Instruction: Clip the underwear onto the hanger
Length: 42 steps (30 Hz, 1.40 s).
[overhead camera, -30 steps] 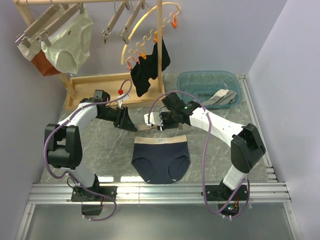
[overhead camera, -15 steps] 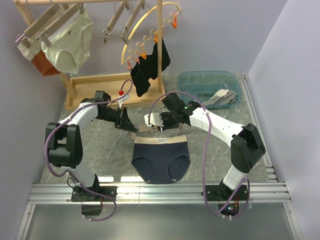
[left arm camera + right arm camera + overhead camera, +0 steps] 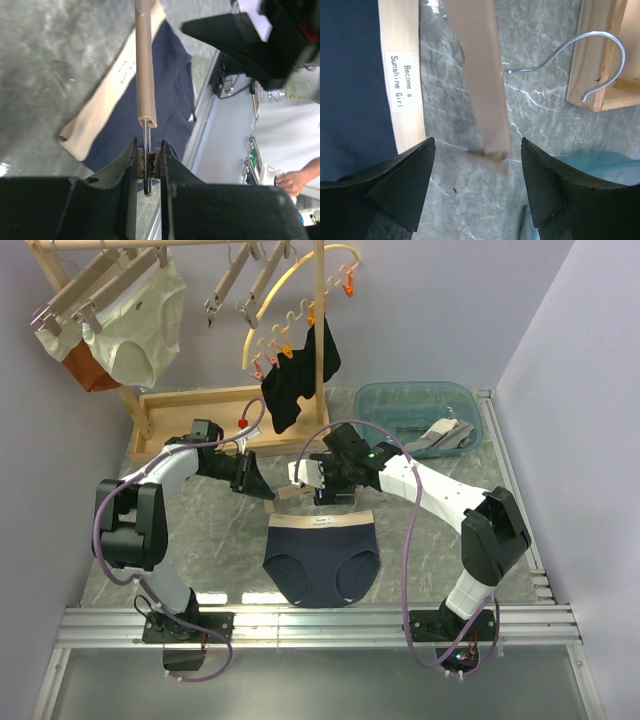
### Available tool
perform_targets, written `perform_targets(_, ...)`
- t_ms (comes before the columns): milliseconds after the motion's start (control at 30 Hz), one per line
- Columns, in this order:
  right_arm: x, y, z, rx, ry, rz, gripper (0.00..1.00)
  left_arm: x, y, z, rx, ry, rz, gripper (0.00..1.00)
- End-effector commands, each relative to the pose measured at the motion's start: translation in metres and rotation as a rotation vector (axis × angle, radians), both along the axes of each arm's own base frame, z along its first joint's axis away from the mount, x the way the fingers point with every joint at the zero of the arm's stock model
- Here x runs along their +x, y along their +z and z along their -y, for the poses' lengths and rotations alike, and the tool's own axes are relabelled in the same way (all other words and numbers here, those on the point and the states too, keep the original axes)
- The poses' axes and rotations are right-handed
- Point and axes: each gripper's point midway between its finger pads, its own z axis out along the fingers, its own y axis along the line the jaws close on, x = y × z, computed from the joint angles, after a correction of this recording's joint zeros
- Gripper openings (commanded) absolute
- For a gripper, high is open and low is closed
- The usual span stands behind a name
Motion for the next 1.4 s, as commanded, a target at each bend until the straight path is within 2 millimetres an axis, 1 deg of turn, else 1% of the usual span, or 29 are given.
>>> perform_targets(0, 0.012, 0.032, -0.009, 0.099, -0.063, 0.044, 0.78, 0.022, 0.006, 0.003, -0.008, 0.024, 0.052, 0.0)
perform_targets(100, 0.012, 0.045, -0.012, 0.146, -0.089, 0.016, 0.78, 0.029, 0.001, 0.004, -0.009, 0.037, 0.041, 0.0)
perform_targets(133, 0.006, 0.045, -0.012, 0.151, -0.091, -0.018, 0.78, 0.033, 0.002, 0.005, -0.01, 0.039, 0.047, 0.0)
perform_targets(167, 0.001, 0.048, -0.014, 0.168, -0.09, -0.044, 0.76, 0.034, 0.001, 0.005, -0.01, 0.039, 0.043, 0.0)
perform_targets(233, -0.014, 0.051, -0.022, 0.219, -0.094, -0.135, 0.73, 0.039, -0.002, 0.005, -0.009, 0.038, 0.041, 0.0)
perform_targets(267, -0.018, 0.05, -0.025, 0.238, -0.102, -0.169, 0.69, 0.04, -0.004, 0.006, -0.01, 0.036, 0.037, 0.0)
perform_targets(300, -0.028, 0.05, -0.032, 0.28, -0.123, -0.248, 0.67, 0.042, -0.005, 0.006, -0.008, 0.037, 0.034, 0.0)
perform_targets(333, -0.032, 0.044, -0.036, 0.288, -0.143, -0.298, 0.62, 0.044, -0.004, 0.006, -0.007, 0.037, 0.039, 0.0)
perform_targets(367, -0.034, 0.041, -0.04, 0.305, -0.166, -0.338, 0.61, 0.046, -0.006, 0.006, -0.009, 0.037, 0.038, 0.0)
perform_targets(400, -0.034, 0.043, -0.049, 0.361, -0.224, -0.392, 0.6, 0.047, -0.007, 0.006, -0.007, 0.039, 0.036, 0.0)
perform_targets(433, -0.033, 0.039, -0.052, 0.378, -0.254, -0.413, 0.58, 0.049, -0.006, 0.006, -0.008, 0.039, 0.04, 0.0)
perform_targets(467, -0.034, 0.031, -0.053, 0.391, -0.29, -0.441, 0.58, 0.05, -0.008, 0.007, -0.008, 0.041, 0.032, 0.0)
perform_targets(500, -0.036, 0.029, -0.057, 0.423, -0.354, -0.487, 0.58, 0.052, -0.008, 0.007, -0.007, 0.043, 0.036, 0.0)
perform_targets(533, -0.03, 0.033, -0.064, 0.473, -0.371, -0.479, 0.58, 0.053, -0.007, 0.007, -0.01, 0.043, 0.037, 0.0)
perform_targets(567, -0.033, 0.026, -0.065, 0.488, -0.427, -0.52, 0.58, 0.054, -0.008, 0.007, -0.01, 0.046, 0.03, 0.0)
perform_targets(600, -0.028, 0.028, -0.07, 0.521, -0.434, -0.506, 0.58, 0.055, -0.009, 0.008, -0.014, 0.044, 0.033, 0.0)
perform_targets(667, -0.026, 0.018, -0.073, 0.52, -0.471, -0.493, 0.59, 0.055, -0.01, 0.008, -0.016, 0.045, 0.027, 0.0)
perform_targets(700, -0.021, 0.017, -0.076, 0.538, -0.476, -0.477, 0.59, 0.056, -0.011, 0.008, -0.016, 0.046, 0.025, 0.0)
perform_targets(733, -0.016, 0.008, -0.076, 0.524, -0.496, -0.458, 0.59, 0.056, -0.011, 0.008, -0.017, 0.046, 0.022, 0.0)
perform_targets(800, -0.014, -0.004, -0.079, 0.496, -0.513, -0.464, 0.59, 0.057, -0.012, 0.009, -0.02, 0.046, 0.019, 0.0)
perform_targets(833, -0.012, -0.016, -0.08, 0.471, -0.534, -0.469, 0.58, 0.057, -0.012, 0.008, -0.019, 0.046, 0.024, 0.0)
perform_targets(900, -0.008, -0.026, -0.082, 0.451, -0.568, -0.437, 0.58, 0.057, -0.012, 0.008, -0.02, 0.046, 0.025, 0.0)
perform_targets(933, -0.008, -0.036, -0.082, 0.432, -0.582, -0.438, 0.58, 0.057, -0.012, 0.008, -0.019, 0.045, 0.028, 0.0)
perform_targets(967, -0.007, -0.039, -0.082, 0.43, -0.594, -0.438, 0.58, 0.057, -0.013, 0.008, -0.017, 0.045, 0.027, 0.0)
perform_targets(1000, -0.009, -0.041, -0.086, 0.431, -0.596, -0.426, 0.59, 0.057, -0.013, 0.008, -0.018, 0.043, 0.026, 0.0)
perform_targets(1067, -0.012, -0.048, -0.089, 0.427, -0.609, -0.431, 0.63, 0.057, -0.015, 0.008, -0.02, 0.044, 0.023, 0.0)
perform_targets(1133, -0.017, -0.052, -0.096, 0.433, -0.597, -0.428, 0.67, 0.057, -0.015, 0.009, -0.022, 0.046, 0.02, 0.0)
perform_targets(1300, -0.027, -0.071, -0.102, 0.398, -0.59, -0.397, 0.69, 0.057, -0.018, 0.009, -0.02, 0.043, 0.012, 0.0)
perform_targets(1367, -0.03, -0.083, -0.103, 0.37, -0.585, -0.374, 0.7, 0.057, -0.019, 0.009, -0.021, 0.042, 0.014, 0.0)
